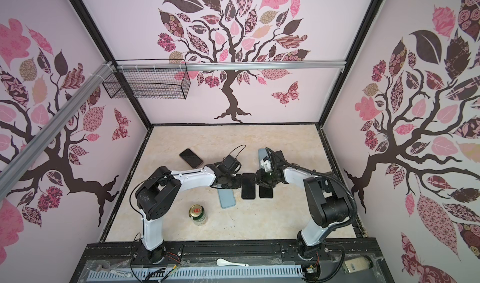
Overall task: Take the phone out of the phone case
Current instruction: Place the phone at the center of the table, then pick up the phone case from the center of the table.
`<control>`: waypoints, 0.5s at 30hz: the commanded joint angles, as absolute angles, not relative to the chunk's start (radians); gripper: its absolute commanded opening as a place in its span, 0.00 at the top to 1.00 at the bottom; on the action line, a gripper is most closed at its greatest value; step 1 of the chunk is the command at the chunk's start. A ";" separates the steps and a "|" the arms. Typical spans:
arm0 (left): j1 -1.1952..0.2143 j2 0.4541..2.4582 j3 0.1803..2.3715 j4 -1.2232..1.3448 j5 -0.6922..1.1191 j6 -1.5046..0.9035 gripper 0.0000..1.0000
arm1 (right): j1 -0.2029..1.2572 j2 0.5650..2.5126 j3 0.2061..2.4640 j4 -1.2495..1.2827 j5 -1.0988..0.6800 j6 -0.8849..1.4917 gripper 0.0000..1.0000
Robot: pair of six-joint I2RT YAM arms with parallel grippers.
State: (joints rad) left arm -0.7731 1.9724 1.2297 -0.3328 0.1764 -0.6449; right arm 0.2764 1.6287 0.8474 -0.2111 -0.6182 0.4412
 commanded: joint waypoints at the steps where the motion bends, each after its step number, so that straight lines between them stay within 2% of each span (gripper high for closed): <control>1: -0.775 1.966 1.228 -0.392 0.155 -0.644 1.00 | 0.279 1.536 0.887 -0.276 -0.594 0.409 0.51; 7: -0.774 1.776 1.234 -0.427 0.067 -0.624 1.00 | 0.324 1.417 0.855 -0.293 -0.463 0.402 0.53; 11: -0.758 1.607 1.168 -0.425 -0.030 -0.631 0.94 | 0.475 1.382 0.853 -0.299 -0.244 0.418 0.56; 15: -0.693 1.444 1.054 -0.429 -0.055 -0.646 0.88 | 0.651 1.446 0.911 -0.326 -0.088 0.457 0.60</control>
